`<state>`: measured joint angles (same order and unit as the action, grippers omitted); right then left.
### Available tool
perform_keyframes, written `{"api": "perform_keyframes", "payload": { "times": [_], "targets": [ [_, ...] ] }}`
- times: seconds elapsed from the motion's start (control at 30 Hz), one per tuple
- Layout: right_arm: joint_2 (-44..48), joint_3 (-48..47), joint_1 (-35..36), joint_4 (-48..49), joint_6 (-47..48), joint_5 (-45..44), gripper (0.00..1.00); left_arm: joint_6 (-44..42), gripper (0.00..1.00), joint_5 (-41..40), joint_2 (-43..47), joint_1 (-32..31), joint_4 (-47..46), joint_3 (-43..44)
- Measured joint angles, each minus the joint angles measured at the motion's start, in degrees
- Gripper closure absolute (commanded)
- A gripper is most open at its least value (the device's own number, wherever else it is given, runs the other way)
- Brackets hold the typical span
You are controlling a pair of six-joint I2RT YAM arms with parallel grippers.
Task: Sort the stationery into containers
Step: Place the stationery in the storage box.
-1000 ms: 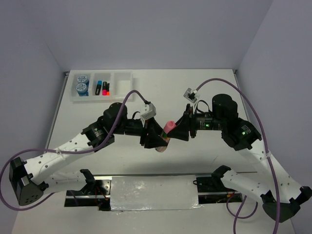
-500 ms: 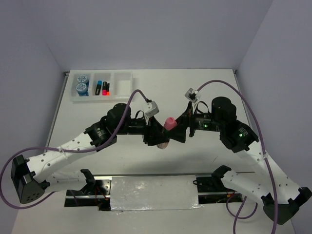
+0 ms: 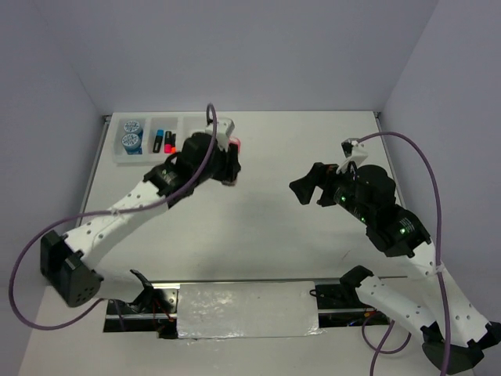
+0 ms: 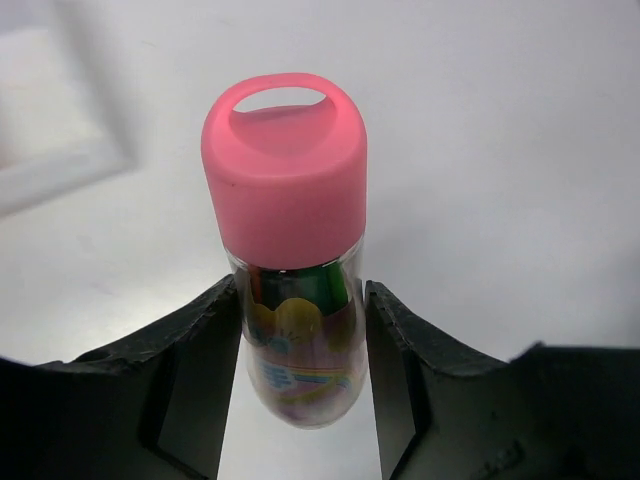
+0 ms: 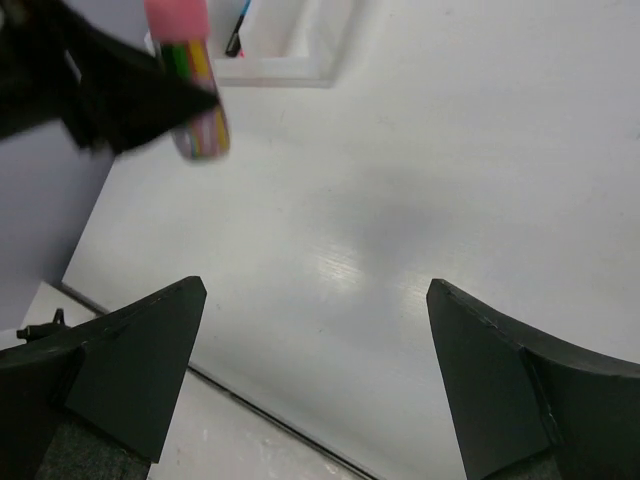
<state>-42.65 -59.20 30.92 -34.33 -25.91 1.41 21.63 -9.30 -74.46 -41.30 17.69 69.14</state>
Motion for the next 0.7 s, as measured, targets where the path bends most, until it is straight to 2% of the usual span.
{"api": "perform_keyframes", "payload": {
  "times": [0.13,0.27,0.37,0.47,0.53,0.7],
  "targets": [
    [1.7,0.0,-0.1,-1.6,0.1,-2.6,0.00,-0.3,1.00,-5.0,-12.8,12.4,4.7,13.1],
    [3.3,0.8,-0.1,-2.8,1.2,-3.6,0.00,-0.9,1.00,-6.5,-28.2,22.3,10.2,31.2],
    [3.8,0.9,-0.1,-3.5,2.6,-3.5,0.00,-2.5,1.00,-6.5,-42.6,26.0,15.3,49.7],
    [4.1,0.9,-0.1,-3.5,3.9,-2.7,0.00,-4.1,1.00,-5.8,-54.4,27.7,17.9,63.5],
    [4.0,0.9,-0.1,-3.5,4.8,-2.4,0.00,-5.1,1.00,-4.8,-59.3,28.5,19.4,67.7],
    [3.7,0.9,-0.1,-3.4,6.5,-1.0,0.00,-6.6,1.00,-2.3,-60.7,29.8,19.6,63.1]
  ]
}}
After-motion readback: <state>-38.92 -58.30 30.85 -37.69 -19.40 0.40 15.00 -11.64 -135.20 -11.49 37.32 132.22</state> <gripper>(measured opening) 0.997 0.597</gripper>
